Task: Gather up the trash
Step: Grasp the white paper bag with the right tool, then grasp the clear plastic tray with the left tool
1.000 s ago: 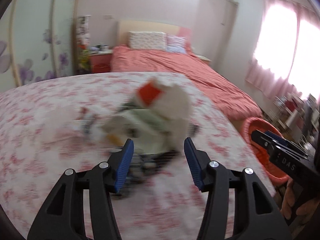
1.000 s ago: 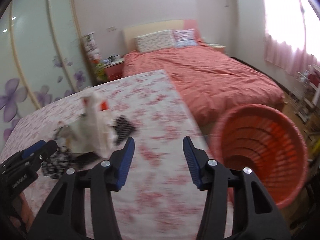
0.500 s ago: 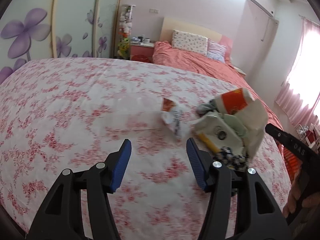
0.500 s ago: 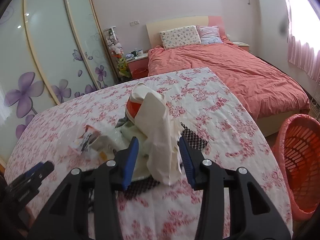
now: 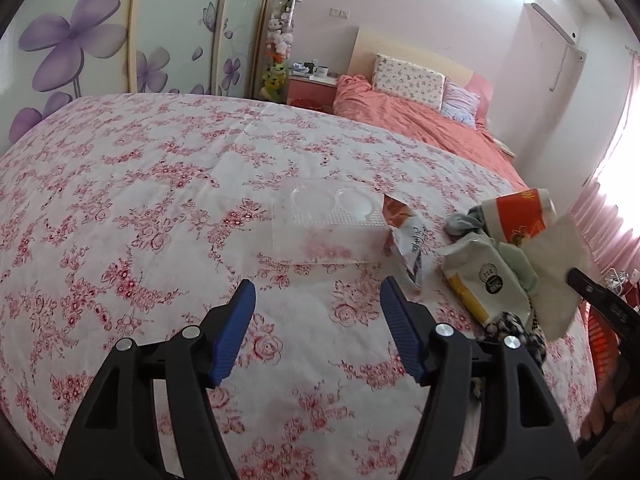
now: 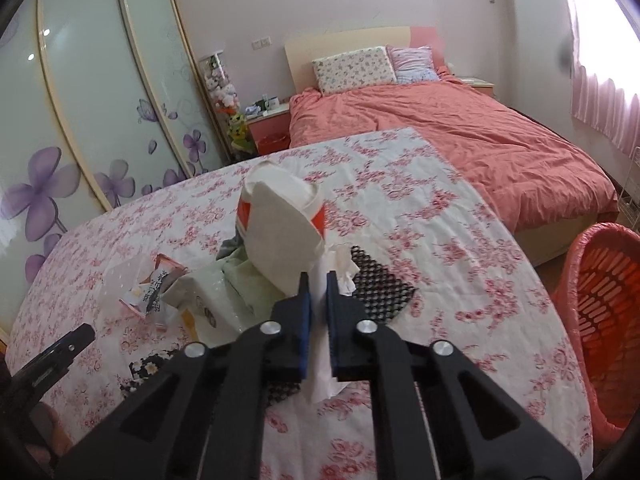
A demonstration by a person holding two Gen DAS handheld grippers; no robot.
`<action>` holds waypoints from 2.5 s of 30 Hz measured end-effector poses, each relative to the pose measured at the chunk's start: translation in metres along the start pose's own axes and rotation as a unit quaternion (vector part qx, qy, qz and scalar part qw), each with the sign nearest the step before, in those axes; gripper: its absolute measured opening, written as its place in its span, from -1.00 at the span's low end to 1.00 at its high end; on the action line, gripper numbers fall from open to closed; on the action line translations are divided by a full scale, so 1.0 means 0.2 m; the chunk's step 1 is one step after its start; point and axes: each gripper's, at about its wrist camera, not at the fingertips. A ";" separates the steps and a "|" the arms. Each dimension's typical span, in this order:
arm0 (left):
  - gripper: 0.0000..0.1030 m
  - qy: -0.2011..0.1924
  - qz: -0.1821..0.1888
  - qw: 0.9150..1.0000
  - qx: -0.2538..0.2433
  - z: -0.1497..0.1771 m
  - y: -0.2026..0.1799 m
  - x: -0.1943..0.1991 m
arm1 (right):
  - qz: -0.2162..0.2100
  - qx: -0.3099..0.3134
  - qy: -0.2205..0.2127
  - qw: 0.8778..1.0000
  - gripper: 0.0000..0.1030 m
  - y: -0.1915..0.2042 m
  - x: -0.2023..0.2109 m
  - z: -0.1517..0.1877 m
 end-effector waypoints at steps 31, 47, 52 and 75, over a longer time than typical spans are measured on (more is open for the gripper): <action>0.68 0.060 -0.048 0.997 -0.015 -0.25 -0.23 -0.33 | 0.028 0.011 -0.016 0.999 -0.90 -0.09 0.15 0.03; 0.59 0.066 -0.052 0.996 -0.003 -0.24 -0.19 -0.34 | 0.029 0.007 -0.022 0.999 -0.90 -0.10 0.19 0.03; 0.60 0.047 -0.054 0.997 -0.003 -0.25 -0.14 -0.26 | 0.030 0.004 -0.032 0.999 -0.90 -0.11 0.24 0.02; 0.59 0.074 -0.065 0.995 -0.025 -0.17 -0.12 -0.30 | 0.032 0.003 -0.041 0.999 -0.90 -0.12 0.34 0.05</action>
Point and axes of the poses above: each gripper's, at about its wrist camera, not at the fingertips, and x roughly against the way its jaws point, y to its left, z to its underside, and after that the axes turned 13 degrees about -z, right-handed
